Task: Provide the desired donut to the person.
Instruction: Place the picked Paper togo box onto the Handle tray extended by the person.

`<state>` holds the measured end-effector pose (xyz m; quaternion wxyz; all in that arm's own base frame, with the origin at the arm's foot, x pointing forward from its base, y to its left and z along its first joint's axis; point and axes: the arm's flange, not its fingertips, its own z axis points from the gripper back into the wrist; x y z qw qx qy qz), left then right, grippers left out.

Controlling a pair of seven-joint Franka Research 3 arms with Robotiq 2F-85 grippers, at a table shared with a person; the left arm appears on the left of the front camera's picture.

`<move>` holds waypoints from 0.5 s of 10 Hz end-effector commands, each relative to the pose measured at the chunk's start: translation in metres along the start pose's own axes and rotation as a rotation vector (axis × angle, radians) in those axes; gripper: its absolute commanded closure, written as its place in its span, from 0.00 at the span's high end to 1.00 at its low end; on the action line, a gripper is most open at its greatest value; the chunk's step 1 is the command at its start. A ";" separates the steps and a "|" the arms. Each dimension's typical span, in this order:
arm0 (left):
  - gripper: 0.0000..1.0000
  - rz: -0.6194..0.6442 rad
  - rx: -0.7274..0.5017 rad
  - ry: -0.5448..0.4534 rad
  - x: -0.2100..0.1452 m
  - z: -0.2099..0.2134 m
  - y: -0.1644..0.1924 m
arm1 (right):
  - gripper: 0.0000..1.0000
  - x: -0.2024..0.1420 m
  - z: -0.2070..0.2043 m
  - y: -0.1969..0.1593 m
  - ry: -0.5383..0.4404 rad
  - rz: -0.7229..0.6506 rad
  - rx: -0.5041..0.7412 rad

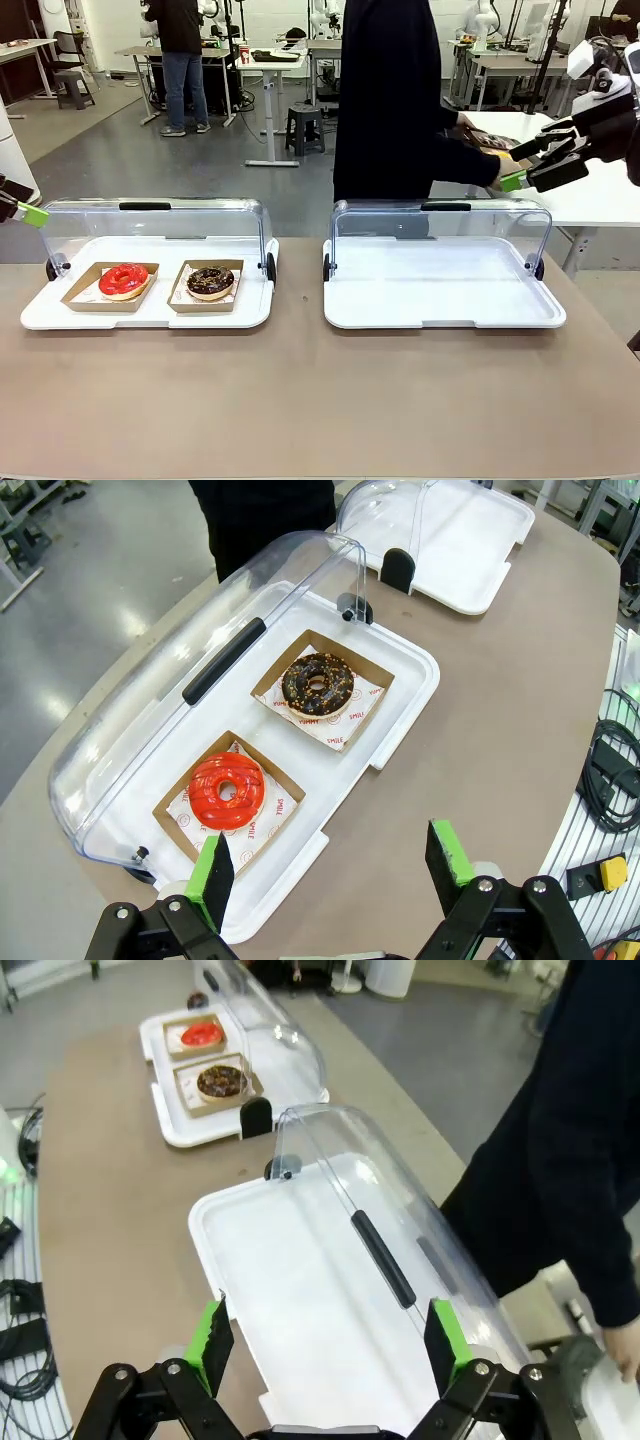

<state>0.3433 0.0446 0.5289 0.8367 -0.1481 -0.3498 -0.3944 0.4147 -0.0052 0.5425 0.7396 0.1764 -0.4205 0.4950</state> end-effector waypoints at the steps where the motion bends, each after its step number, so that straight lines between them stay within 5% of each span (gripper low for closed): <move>1: 1.00 0.005 -0.008 -0.010 -0.001 0.000 0.000 | 1.00 -0.008 -0.003 -0.009 -0.048 -0.014 0.026; 5: 1.00 0.005 -0.008 -0.010 -0.001 0.000 0.000 | 1.00 -0.007 -0.006 -0.019 -0.009 -0.042 0.046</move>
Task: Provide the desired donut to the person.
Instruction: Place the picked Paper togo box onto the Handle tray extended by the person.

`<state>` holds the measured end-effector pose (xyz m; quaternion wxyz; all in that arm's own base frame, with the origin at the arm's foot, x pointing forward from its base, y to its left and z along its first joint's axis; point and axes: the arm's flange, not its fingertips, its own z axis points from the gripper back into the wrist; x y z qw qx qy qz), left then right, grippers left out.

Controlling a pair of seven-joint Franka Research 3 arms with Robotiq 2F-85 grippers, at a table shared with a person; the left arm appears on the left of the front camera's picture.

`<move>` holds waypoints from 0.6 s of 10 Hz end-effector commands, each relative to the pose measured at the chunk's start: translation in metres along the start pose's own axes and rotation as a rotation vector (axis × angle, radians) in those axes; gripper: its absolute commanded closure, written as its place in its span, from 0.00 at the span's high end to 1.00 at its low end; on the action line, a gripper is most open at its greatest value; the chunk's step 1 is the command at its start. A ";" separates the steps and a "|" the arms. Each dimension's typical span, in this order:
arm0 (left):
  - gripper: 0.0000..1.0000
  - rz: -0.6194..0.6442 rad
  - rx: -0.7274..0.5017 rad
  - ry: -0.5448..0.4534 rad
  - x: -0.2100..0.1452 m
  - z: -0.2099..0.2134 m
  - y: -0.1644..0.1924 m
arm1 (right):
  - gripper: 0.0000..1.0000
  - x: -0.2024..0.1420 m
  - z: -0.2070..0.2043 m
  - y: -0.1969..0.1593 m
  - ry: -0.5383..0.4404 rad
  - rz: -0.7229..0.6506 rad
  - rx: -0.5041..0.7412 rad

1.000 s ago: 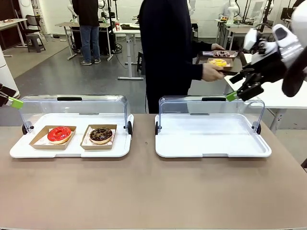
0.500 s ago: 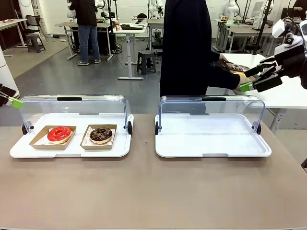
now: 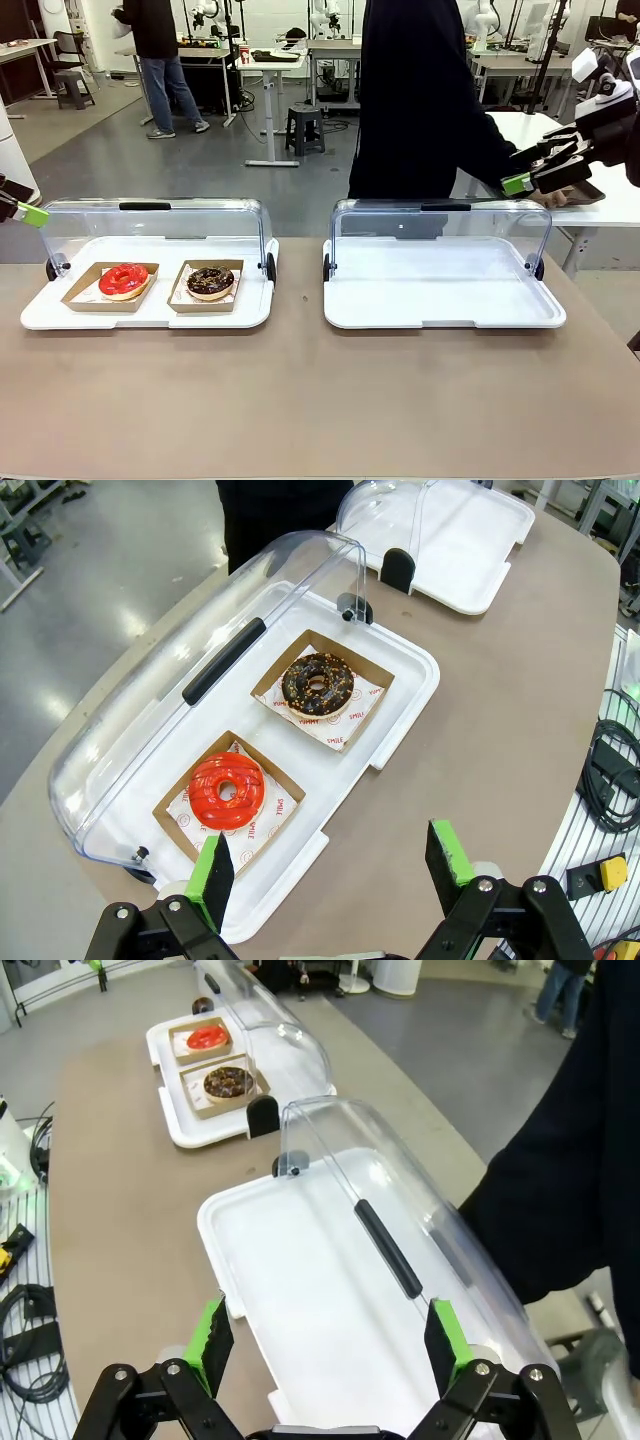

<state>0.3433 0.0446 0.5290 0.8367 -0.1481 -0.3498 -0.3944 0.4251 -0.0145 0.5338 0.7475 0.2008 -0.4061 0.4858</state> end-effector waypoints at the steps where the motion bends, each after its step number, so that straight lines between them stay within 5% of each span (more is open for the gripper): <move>1: 1.00 0.005 -0.008 -0.010 -0.001 0.000 0.000 | 1.00 0.005 -0.003 -0.007 0.007 -0.001 0.004; 6: 1.00 0.005 -0.008 -0.010 -0.001 0.000 0.000 | 1.00 0.003 0.004 -0.006 0.083 -0.076 -0.043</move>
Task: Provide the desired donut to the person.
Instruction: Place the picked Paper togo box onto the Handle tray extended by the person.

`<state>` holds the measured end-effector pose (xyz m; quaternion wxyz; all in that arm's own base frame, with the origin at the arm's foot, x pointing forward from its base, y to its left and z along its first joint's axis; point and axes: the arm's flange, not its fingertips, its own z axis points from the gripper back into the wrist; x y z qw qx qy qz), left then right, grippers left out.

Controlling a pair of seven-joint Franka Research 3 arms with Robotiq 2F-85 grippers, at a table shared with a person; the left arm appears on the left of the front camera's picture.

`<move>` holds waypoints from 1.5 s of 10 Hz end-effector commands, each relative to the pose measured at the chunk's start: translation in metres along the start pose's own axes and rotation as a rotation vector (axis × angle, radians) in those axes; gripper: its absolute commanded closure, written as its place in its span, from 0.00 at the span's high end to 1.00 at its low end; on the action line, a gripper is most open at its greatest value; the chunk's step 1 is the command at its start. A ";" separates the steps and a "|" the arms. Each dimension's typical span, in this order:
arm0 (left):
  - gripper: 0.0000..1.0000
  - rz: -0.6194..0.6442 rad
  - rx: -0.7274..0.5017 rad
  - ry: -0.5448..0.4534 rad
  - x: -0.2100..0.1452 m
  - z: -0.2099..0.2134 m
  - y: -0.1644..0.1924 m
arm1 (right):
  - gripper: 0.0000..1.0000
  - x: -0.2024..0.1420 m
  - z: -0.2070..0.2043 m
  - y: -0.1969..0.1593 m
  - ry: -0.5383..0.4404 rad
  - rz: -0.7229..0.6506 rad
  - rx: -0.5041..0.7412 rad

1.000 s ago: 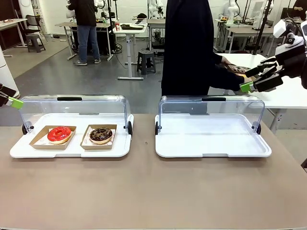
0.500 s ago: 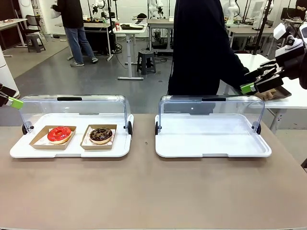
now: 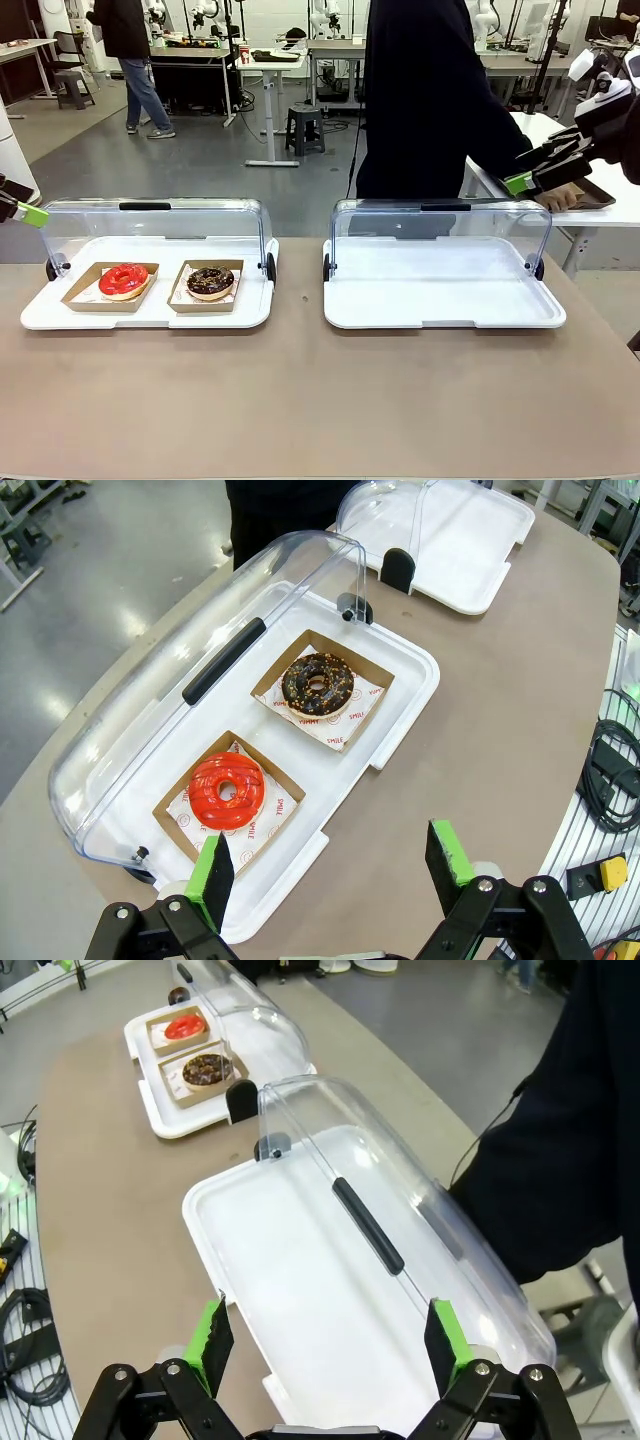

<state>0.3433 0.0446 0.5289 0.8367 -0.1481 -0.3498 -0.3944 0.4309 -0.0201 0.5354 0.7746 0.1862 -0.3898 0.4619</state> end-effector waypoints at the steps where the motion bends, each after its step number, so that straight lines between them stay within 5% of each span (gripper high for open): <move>1: 1.00 0.005 -0.008 -0.010 -0.001 0.000 0.000 | 1.00 0.004 0.002 0.003 0.036 -0.020 -0.003; 4: 1.00 0.005 -0.008 -0.010 -0.001 0.000 0.000 | 1.00 0.013 0.000 0.007 0.084 -0.008 -0.021; 5: 1.00 0.005 -0.008 -0.010 -0.001 0.000 0.000 | 1.00 0.002 -0.002 0.002 0.014 -0.008 0.002; 15: 1.00 0.005 -0.008 -0.010 -0.001 0.000 0.000 | 1.00 0.002 -0.002 0.002 0.014 -0.008 0.002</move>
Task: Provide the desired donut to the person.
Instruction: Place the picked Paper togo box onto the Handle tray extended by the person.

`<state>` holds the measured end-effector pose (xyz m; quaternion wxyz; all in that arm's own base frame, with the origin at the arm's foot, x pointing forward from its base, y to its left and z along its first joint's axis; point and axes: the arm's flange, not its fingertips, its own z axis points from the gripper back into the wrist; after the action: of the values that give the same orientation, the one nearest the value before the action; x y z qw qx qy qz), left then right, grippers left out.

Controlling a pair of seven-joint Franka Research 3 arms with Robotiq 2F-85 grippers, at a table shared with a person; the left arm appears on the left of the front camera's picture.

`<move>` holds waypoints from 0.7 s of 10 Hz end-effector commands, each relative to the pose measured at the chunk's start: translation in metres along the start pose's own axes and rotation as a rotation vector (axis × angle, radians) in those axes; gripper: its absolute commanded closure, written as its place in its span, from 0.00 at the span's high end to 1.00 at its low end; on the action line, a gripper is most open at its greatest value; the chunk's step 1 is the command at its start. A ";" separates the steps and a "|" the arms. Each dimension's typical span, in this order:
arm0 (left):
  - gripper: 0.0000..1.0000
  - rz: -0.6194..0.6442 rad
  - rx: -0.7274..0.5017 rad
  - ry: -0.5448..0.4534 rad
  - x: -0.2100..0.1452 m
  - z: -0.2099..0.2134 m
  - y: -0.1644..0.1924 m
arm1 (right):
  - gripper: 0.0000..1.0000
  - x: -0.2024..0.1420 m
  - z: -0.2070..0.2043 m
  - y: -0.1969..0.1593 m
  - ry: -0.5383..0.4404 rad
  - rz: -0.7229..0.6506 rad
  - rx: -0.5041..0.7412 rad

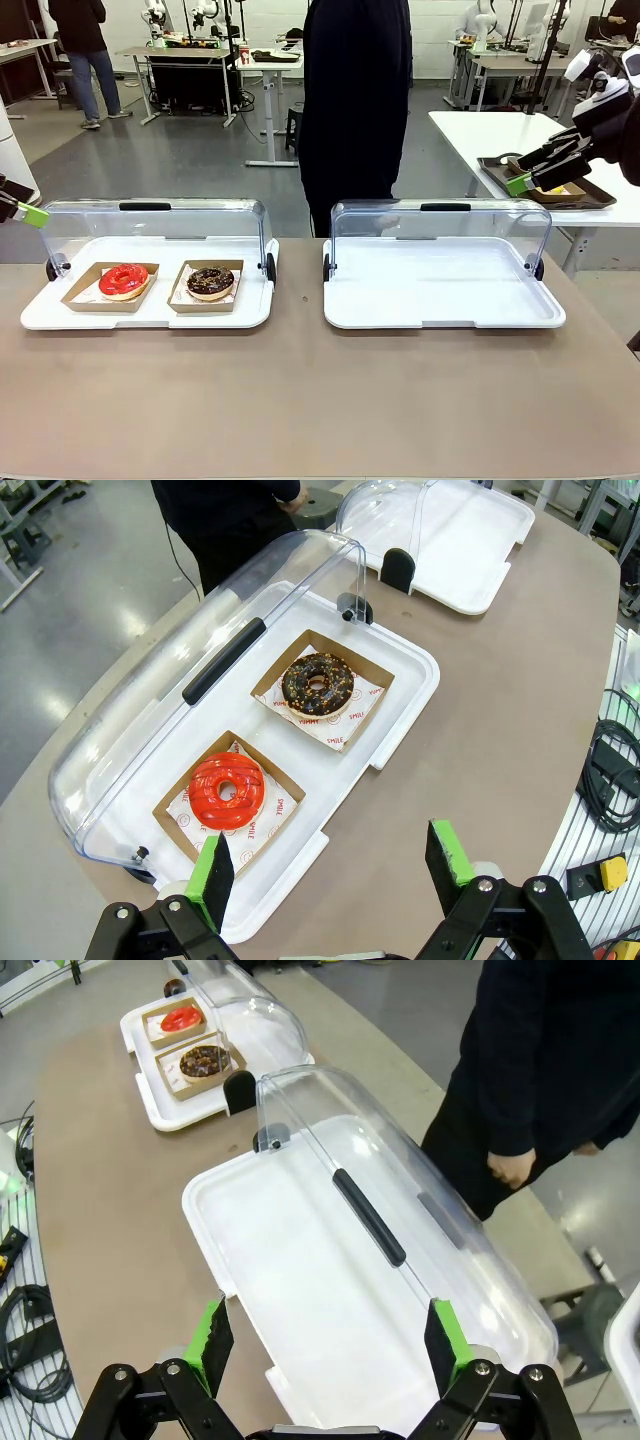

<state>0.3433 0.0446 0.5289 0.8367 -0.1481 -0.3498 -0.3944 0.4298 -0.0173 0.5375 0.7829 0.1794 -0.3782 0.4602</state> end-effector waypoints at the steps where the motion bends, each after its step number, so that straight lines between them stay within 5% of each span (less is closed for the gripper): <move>1: 1.00 0.005 -0.008 -0.010 -0.001 0.000 0.000 | 1.00 -0.001 -0.002 -0.001 -0.016 0.002 0.006; 7: 1.00 0.005 -0.008 -0.010 -0.001 0.000 0.000 | 1.00 -0.001 -0.002 -0.001 -0.016 0.002 0.006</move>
<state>0.3433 0.0446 0.5289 0.8367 -0.1481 -0.3498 -0.3944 0.4298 -0.0173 0.5375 0.7829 0.1794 -0.3782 0.4602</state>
